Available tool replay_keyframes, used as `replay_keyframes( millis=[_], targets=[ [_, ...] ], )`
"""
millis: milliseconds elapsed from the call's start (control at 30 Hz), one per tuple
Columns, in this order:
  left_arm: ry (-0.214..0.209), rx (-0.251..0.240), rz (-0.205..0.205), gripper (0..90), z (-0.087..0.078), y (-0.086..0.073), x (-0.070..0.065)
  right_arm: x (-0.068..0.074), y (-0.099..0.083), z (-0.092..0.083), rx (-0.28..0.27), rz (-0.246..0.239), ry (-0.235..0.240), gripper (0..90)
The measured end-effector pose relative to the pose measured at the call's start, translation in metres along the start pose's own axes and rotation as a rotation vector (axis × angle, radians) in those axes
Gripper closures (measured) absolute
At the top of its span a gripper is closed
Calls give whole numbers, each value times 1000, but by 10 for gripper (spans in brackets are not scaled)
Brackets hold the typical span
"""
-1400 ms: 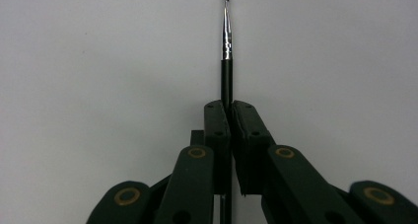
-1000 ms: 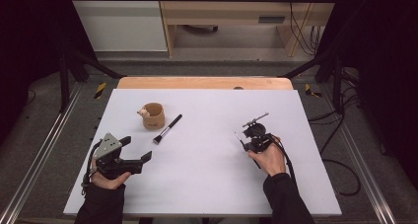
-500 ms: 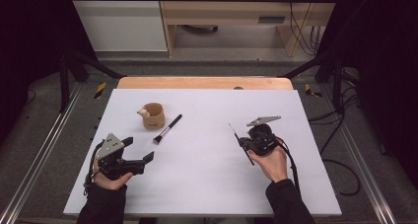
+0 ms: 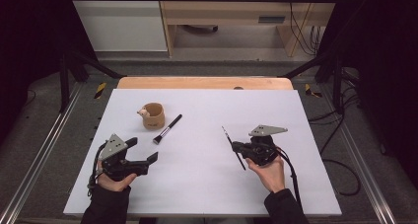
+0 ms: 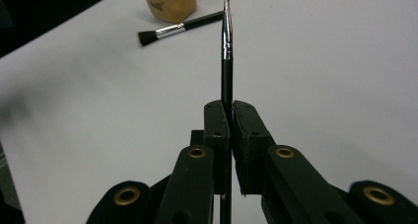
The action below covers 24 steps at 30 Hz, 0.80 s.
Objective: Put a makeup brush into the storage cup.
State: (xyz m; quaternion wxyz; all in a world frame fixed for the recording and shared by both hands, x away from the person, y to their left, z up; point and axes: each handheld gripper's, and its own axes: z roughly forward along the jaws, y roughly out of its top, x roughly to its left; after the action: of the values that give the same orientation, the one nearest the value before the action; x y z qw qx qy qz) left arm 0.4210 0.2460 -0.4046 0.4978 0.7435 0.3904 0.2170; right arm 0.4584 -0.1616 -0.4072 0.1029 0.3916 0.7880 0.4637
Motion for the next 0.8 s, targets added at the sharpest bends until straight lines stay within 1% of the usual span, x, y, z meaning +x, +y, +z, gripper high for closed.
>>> replay_keyframes(
  millis=[33, 67, 100, 133, 200, 267, 333, 500, 700, 800],
  targets=[
    [-4, -1, 0, 78, 0, 0, -1, 1, -2, -1, -22, -7, 15, 858],
    [-8, -8, -5, 78, 1, 1, -3, 2, -3, -2, -32, -3, 22, 858],
    [-12, -6, -5, 78, 1, 1, -4, 3, -4, -2, -45, -9, 28, 858],
    [-16, -6, -3, 78, 2, 2, -5, 5, -4, -3, -51, -7, 32, 858],
    [-20, -12, -5, 78, 2, 2, -8, 6, -5, -4, -64, -20, 35, 858],
    [-29, -15, -5, 80, 3, 3, -11, 7, -5, -4, -74, -20, 48, 858],
    [-35, -20, -7, 81, 3, 4, -13, 9, -5, -4, -80, -23, 48, 858],
    [-51, -31, -17, 83, 6, 5, -19, 11, -5, -3, -113, -25, 75, 858],
    [-63, -43, -25, 87, 10, 8, -25, 16, -4, -2, -144, -23, 97, 858],
    [-64, -42, -25, 88, 13, 10, -27, 17, -4, -2, -157, -30, 98, 858]
  ],
)
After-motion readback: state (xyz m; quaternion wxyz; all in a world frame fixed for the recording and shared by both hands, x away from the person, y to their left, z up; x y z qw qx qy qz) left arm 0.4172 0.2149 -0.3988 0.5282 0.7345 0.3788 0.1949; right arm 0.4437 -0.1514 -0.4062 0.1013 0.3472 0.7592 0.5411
